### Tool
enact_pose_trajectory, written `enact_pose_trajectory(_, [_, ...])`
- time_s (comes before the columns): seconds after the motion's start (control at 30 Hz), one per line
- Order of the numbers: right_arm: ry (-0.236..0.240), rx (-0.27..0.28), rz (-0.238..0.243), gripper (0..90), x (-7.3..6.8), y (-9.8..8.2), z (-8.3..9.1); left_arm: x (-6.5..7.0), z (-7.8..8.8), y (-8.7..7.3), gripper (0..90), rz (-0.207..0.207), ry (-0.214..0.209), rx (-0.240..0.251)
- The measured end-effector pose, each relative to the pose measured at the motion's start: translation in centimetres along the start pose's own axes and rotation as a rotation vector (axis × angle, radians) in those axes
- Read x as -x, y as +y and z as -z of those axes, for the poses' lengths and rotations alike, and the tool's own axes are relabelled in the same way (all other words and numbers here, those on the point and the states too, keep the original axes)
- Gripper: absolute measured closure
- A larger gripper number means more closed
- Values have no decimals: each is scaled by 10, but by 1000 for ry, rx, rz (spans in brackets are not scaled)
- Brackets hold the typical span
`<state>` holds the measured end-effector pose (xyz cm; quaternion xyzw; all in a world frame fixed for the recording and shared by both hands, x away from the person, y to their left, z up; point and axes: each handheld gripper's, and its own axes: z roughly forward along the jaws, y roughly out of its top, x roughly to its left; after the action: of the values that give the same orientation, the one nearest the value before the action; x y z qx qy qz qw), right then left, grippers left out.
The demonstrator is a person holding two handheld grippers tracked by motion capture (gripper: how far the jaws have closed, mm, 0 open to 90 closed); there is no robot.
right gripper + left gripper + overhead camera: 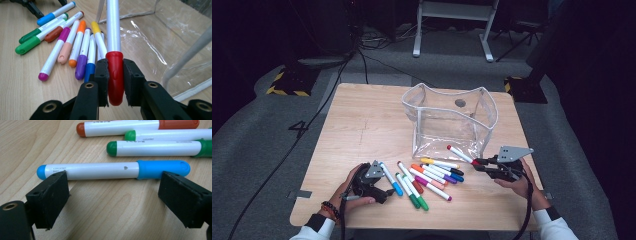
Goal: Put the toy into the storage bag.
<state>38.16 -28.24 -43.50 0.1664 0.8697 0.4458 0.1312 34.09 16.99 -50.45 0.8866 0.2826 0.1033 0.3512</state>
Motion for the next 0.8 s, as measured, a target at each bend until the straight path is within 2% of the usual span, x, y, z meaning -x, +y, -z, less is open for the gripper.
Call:
enact_pose_trajectory(0.27, [-7, 29, 13, 751, -2, 6, 12, -1, 1, -1, 102, 4, 2, 2])
enact_pose_trajectory(0.53, [-6, 71, 53, 751, -10, 28, 25, -1, 1, -2, 100, 7, 8, 0])
enact_pose_trajectory(0.8, [-27, 121, 94, 751, -10, 59, 44, -1, 1, -2, 100, 8, 8, 1])
